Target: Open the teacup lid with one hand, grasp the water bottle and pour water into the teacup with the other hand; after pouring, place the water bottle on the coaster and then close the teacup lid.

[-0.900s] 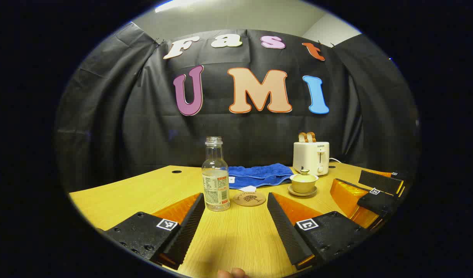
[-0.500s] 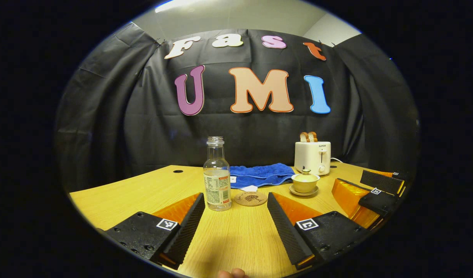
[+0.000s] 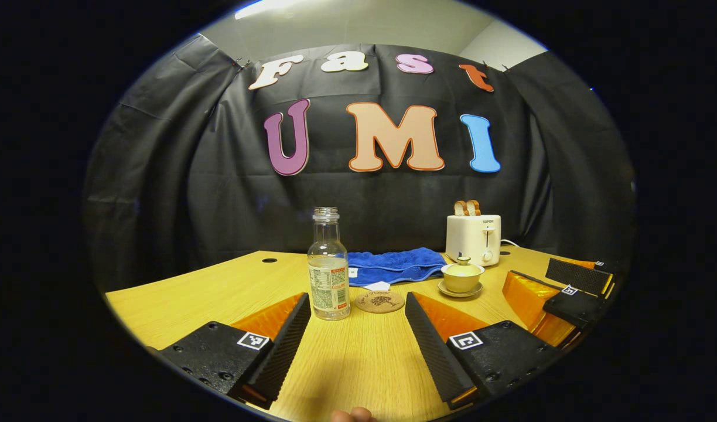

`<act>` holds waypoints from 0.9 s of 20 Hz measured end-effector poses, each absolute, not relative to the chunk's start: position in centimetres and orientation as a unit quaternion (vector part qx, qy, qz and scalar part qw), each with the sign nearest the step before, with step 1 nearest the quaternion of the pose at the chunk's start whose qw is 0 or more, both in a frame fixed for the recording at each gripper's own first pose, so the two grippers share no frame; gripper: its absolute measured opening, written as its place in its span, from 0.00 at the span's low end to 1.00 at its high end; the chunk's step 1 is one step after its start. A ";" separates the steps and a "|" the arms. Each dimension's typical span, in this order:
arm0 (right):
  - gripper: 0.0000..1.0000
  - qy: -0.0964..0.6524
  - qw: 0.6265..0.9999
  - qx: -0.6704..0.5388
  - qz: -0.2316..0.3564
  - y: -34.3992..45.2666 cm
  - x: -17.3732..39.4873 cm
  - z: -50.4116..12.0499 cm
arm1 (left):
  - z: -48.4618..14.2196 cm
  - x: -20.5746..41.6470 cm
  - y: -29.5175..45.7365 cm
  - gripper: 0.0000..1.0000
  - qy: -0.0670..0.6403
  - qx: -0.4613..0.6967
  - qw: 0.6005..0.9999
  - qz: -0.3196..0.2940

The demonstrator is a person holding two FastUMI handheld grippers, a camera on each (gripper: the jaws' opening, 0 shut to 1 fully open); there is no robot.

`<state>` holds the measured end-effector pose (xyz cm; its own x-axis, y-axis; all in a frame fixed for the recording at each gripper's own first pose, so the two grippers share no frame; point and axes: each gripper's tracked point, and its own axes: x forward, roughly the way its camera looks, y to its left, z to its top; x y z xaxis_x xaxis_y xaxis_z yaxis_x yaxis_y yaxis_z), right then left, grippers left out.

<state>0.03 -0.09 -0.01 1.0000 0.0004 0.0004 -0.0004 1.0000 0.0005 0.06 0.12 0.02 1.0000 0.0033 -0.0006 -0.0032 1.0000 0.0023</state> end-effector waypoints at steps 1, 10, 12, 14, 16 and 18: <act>0.98 0.000 1.000 0.000 0.000 -0.1 0.1 0.1 | 0.0 0.0 0.1 0.95 0.001 0.001 1.000 0.001; 0.98 0.000 1.000 0.000 0.000 -0.1 0.1 0.0 | 0.0 0.1 0.2 0.95 0.000 0.001 1.000 0.001; 0.98 0.001 1.000 0.001 0.007 0.2 0.2 0.0 | 0.0 0.0 0.2 0.95 0.000 0.001 1.000 0.001; 0.98 0.000 1.000 0.001 0.022 0.7 0.4 -0.1 | 0.0 0.0 0.2 0.95 0.000 0.001 1.000 0.001; 0.98 0.000 1.000 0.001 0.025 0.4 1.4 0.0 | 0.0 0.1 0.2 0.95 0.000 0.001 1.000 0.000; 0.97 0.001 1.000 0.001 0.018 -0.4 3.2 -0.2 | 0.0 0.1 0.1 0.95 0.000 0.002 1.000 -0.001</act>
<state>3.24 -0.38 -0.16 0.9993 0.0368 -0.0024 -0.0368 0.9993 0.0019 0.06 0.08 -0.04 1.0000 -0.0024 -0.0001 0.0024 1.0000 0.0030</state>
